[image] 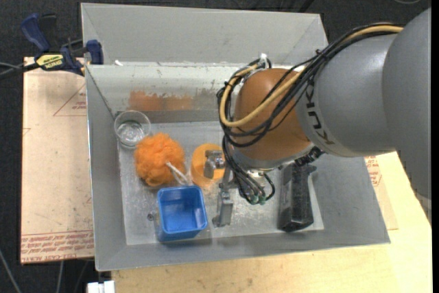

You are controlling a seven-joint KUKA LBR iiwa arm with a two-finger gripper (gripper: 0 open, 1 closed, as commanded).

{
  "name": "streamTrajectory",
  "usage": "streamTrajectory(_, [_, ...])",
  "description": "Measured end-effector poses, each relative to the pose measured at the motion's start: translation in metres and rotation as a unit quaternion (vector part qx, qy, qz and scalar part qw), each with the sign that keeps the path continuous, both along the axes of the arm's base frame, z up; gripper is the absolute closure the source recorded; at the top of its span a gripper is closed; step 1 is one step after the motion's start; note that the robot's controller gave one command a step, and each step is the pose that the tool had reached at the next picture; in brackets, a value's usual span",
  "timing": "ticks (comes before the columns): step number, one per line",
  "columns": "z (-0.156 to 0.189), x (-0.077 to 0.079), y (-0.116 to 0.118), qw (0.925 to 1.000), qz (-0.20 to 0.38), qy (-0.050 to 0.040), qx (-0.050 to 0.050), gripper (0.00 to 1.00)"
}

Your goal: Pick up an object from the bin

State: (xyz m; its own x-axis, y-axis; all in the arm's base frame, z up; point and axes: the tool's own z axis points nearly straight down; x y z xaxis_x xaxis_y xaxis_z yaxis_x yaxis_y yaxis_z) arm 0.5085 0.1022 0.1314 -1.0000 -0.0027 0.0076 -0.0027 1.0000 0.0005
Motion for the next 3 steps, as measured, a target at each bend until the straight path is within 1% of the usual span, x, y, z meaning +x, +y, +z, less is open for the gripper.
streamTrajectory(1, [0.004,0.002,0.0,1.0,-0.001,-0.0035,0.0,0.0])
streamTrajectory(2, [-0.03,-0.001,0.025,0.9996,-0.029,-0.0041,0.0,0.0])
streamTrajectory(3, [-0.054,0.025,0.061,0.9952,0.098,-0.0112,0.002,1.0])
